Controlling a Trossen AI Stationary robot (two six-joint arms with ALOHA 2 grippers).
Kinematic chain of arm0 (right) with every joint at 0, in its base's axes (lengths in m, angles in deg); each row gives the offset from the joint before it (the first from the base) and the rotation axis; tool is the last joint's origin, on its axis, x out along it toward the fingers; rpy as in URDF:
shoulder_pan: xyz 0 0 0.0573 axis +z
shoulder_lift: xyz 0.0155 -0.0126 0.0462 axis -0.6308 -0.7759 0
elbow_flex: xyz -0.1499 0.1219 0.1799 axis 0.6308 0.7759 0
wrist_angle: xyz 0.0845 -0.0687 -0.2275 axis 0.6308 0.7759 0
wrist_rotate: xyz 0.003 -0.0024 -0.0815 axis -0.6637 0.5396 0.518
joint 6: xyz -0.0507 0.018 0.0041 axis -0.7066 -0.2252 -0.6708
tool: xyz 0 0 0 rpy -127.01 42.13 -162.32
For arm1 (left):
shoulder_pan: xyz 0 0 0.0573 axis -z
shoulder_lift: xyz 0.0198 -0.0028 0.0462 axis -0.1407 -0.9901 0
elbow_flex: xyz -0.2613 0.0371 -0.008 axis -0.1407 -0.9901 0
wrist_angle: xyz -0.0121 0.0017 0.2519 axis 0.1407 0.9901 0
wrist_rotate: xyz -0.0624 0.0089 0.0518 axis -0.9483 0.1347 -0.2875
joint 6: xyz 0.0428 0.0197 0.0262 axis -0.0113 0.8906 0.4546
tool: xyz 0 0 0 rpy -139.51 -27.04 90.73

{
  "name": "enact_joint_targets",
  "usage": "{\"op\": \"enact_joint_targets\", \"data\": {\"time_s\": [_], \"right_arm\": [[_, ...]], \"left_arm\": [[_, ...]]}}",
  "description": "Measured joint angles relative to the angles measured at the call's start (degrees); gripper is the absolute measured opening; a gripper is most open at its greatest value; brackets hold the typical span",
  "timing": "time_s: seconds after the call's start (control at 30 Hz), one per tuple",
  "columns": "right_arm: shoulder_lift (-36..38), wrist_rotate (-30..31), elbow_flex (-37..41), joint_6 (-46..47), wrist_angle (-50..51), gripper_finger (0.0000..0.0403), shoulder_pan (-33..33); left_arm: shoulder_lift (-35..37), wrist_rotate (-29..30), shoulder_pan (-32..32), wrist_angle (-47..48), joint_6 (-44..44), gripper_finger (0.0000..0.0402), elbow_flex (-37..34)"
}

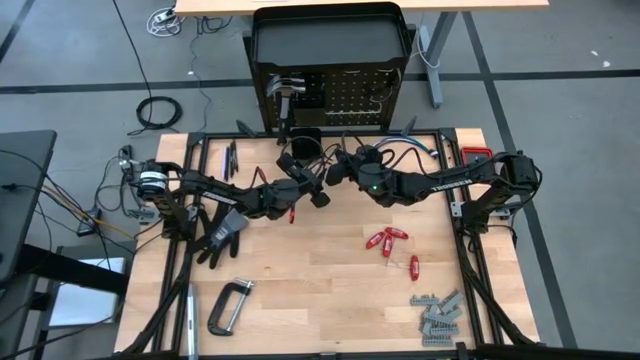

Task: Hang tools onto peg board
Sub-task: Hang the safety goggles on the peg board

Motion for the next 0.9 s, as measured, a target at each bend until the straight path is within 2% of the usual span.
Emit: {"op": "enact_joint_targets", "data": {"time_s": [0.13,0.23,0.4,0.57,0.67,0.8,0.9], "right_arm": [[0.98,-1.23,0.0,-4.42,0.73,0.0038,0.58],[3.78,-3.64,-0.2,-6.09,3.75,0.0071,1.64],[10.69,-9.34,-0.17,-7.34,15.06,0.0144,2.65],[17.94,-12.25,0.29,-11.09,26.95,0.0209,5.05],[21.08,-11.58,2.57,-13.76,27.22,0.0236,6.79],[22.69,-10.97,7.28,-11.98,25.65,0.0258,8.29],[21.19,-11.57,12.18,-11.82,17.61,0.0268,8.87]], "left_arm": [[-0.07,-0.53,0.05,-0.46,-3.16,0.0204,-0.02],[-0.11,-2.43,0.11,-1.71,-4.47,0.0202,-0.02],[0.95,-2.94,1.3,-3.49,-4.9,0.0201,0.0],[5.56,-7.46,3.58,-4.6,-4.33,0.02,-1.99],[8.33,-11.16,4.89,-5.08,-4.2,0.0201,-3.61],[10.39,-11.62,6.5,-4.18,-4.37,0.0201,-5.93],[10.49,-12.48,7.41,-5.23,-4.47,0.0201,-6.99]]}}
